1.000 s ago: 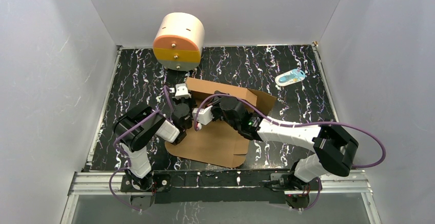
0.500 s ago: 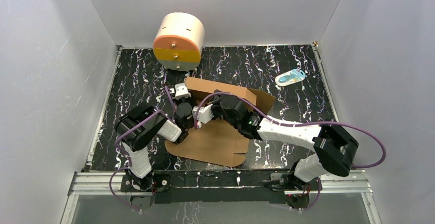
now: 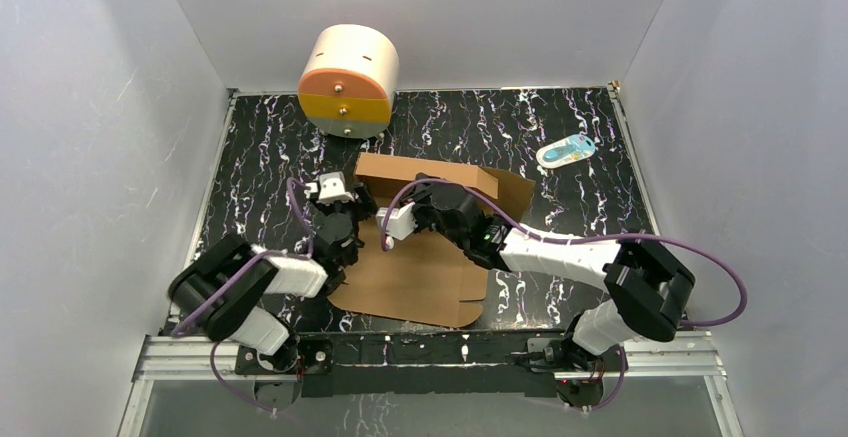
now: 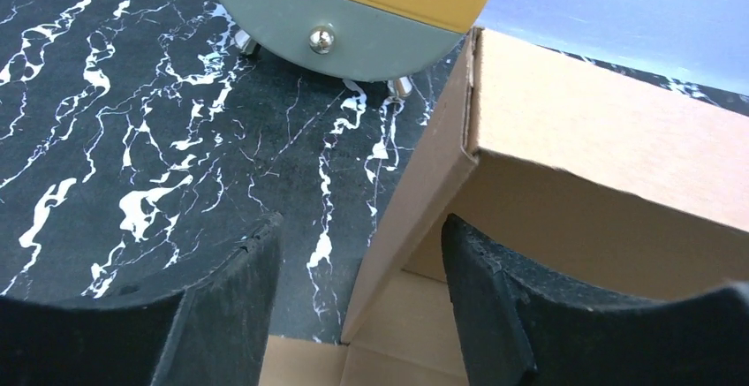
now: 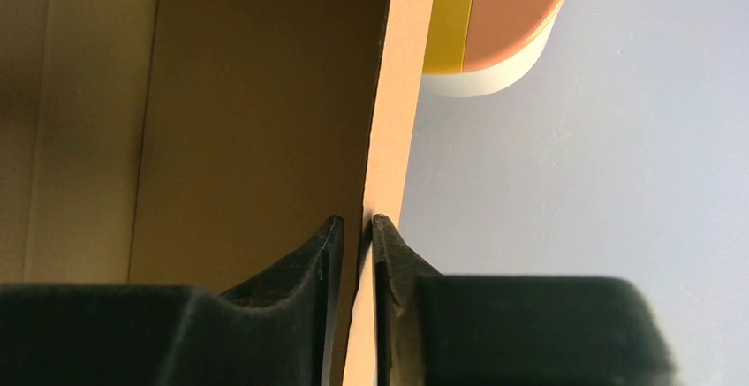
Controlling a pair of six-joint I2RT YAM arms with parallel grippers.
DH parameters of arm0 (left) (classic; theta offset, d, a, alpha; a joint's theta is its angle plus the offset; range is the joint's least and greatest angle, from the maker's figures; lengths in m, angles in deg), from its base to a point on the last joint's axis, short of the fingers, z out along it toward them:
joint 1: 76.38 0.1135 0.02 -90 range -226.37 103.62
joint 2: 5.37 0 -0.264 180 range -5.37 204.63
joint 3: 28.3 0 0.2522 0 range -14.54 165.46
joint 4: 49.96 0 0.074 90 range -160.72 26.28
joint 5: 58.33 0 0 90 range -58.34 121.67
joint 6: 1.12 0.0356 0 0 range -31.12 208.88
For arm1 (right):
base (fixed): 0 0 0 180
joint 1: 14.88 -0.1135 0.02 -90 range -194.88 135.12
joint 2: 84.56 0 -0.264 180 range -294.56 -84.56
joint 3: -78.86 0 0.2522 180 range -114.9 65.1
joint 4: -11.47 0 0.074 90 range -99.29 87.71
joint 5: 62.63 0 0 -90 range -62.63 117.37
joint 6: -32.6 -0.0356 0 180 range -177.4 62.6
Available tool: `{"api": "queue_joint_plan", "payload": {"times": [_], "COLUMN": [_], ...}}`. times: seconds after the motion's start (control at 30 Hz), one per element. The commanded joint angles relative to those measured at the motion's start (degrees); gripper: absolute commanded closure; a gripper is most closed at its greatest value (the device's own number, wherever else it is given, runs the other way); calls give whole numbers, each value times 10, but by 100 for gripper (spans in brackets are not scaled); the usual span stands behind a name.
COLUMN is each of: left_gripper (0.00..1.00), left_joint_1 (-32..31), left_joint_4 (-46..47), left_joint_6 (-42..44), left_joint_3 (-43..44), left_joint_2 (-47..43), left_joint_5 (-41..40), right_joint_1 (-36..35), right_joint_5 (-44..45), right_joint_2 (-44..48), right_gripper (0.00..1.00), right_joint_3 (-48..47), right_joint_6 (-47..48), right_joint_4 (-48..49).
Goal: Fold the paper box
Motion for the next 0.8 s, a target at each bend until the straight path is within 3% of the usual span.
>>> {"api": "queue_joint_plan", "payload": {"times": [0.0,0.13,0.3,0.57,0.77], "left_gripper": [35,27,20,15,12], "left_joint_1": [2,3,7,12,25], "left_joint_4": [-148,-364,-606,-782,-896], "left_joint_6": [-45,-107,-147,-180,-186], "left_joint_3": [-27,-24,36,143,279], "left_joint_2": [-140,-293,-399,-422,-389], "left_joint_5": [61,110,134,198,208], "right_joint_1": [3,2,2,2,22], "right_joint_5": [-14,2,-16,32,120], "right_joint_2": [0,20,80,189,212], "right_gripper": [69,48,33,16,10], "right_joint_3": [-3,-7,-17,-20,-87], "right_joint_6": [4,-33,-137,-337,-594], "right_joint_4": [23,23,-29,-80,-197]}}
